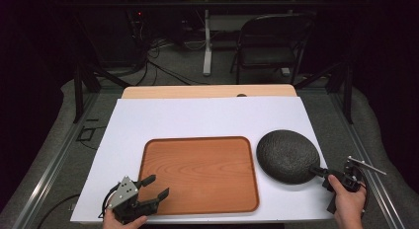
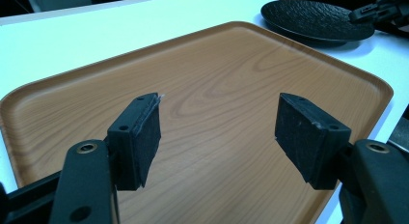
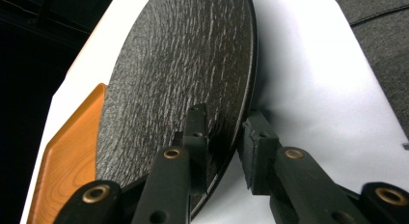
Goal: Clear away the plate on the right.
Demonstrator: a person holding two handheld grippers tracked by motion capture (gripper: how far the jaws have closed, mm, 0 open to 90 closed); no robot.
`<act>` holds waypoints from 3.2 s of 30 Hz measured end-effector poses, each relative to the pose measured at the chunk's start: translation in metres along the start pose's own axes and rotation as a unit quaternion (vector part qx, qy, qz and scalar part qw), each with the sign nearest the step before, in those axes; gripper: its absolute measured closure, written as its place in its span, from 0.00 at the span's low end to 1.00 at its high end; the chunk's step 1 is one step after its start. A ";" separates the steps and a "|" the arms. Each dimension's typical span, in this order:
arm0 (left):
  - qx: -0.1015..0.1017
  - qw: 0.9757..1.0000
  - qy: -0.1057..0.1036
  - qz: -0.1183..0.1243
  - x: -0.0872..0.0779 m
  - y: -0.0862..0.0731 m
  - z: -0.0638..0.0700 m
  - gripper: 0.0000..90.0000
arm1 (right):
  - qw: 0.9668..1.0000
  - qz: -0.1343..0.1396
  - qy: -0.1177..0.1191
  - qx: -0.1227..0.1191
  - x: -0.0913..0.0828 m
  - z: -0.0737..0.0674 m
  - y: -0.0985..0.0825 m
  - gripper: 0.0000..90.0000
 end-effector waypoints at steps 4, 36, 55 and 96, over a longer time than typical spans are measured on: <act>0.000 1.000 0.001 0.000 0.000 0.000 0.000 0.36 | 1.000 0.007 -0.002 -0.010 -0.003 -0.004 0.001 0.83; -0.001 1.000 -0.002 -0.002 0.001 0.000 0.000 0.36 | 0.998 0.008 -0.023 -0.061 -0.016 -0.029 0.019 0.86; -0.001 1.000 -0.004 -0.002 0.001 0.000 0.000 0.36 | 0.994 0.005 -0.041 -0.097 -0.022 -0.047 0.031 0.88; -0.002 1.000 -0.009 -0.009 0.002 -0.001 0.001 0.36 | 0.991 -0.110 -0.033 -0.064 0.002 -0.057 0.092 0.96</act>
Point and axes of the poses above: each handheld gripper's, and its own axes: x roughly forward along the jaws, y roughly out of its top, z roughly to its right, the point moved 3 cm from there along x, roughly forward along the jaws, and after that the axes turned 15 degrees about -y, right-handed, at the moved point
